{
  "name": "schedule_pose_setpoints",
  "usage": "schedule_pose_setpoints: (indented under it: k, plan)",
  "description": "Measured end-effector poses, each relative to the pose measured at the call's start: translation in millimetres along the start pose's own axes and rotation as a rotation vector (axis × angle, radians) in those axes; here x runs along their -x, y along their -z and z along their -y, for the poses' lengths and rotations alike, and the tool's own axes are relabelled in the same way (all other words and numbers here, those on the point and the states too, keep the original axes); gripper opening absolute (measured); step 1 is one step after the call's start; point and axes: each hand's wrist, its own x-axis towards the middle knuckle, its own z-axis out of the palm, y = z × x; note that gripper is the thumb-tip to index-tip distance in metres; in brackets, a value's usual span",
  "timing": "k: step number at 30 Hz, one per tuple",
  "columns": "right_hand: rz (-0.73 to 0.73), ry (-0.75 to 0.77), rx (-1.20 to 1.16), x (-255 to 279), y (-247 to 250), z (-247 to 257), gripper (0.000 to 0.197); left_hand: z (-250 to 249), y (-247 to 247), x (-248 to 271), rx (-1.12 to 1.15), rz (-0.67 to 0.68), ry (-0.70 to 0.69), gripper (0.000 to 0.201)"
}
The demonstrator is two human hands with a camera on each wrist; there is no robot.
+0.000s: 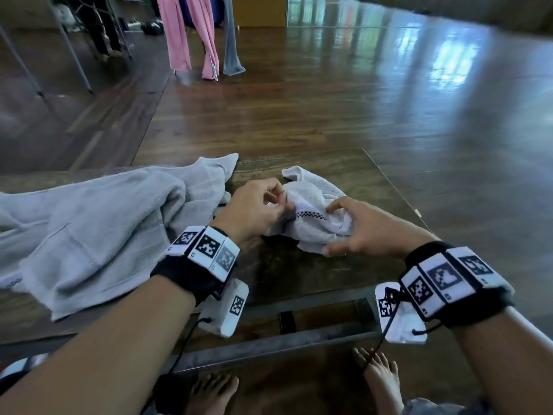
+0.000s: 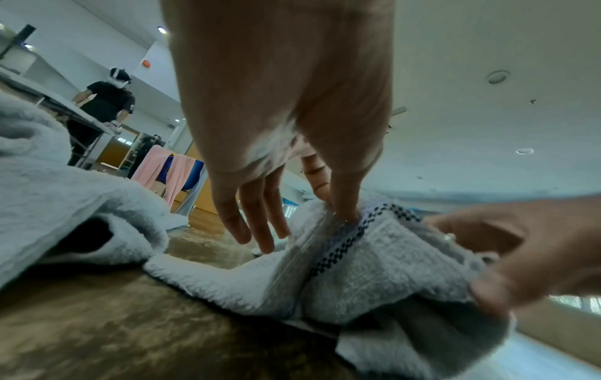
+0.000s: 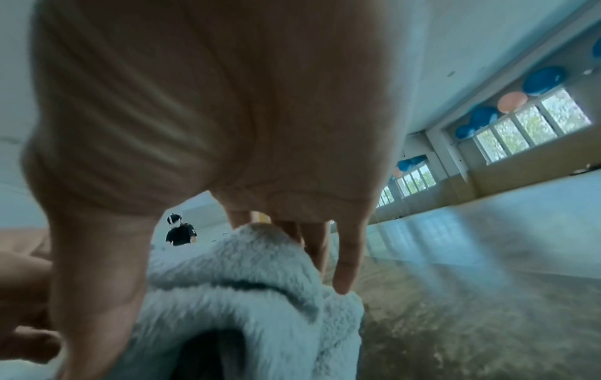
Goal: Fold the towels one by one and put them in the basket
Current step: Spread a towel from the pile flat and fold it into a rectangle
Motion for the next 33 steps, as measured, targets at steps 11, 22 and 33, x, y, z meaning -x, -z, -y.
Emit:
schedule_pose_setpoints:
  k: [11, 22, 33]
  plan:
    - [-0.343, 0.086, -0.134, 11, 0, 3, 0.058, -36, -18, 2, -0.019, -0.009, -0.121, 0.043]
    - [-0.531, 0.255, -0.100, 26, 11, -10, 0.034, -76, -25, 13, -0.221, 0.110, -0.213, 0.031]
    - [-0.545, 0.481, -0.172, 51, 10, 0, 0.019, -76, -17, 27, -0.228, 0.144, -0.346, 0.017]
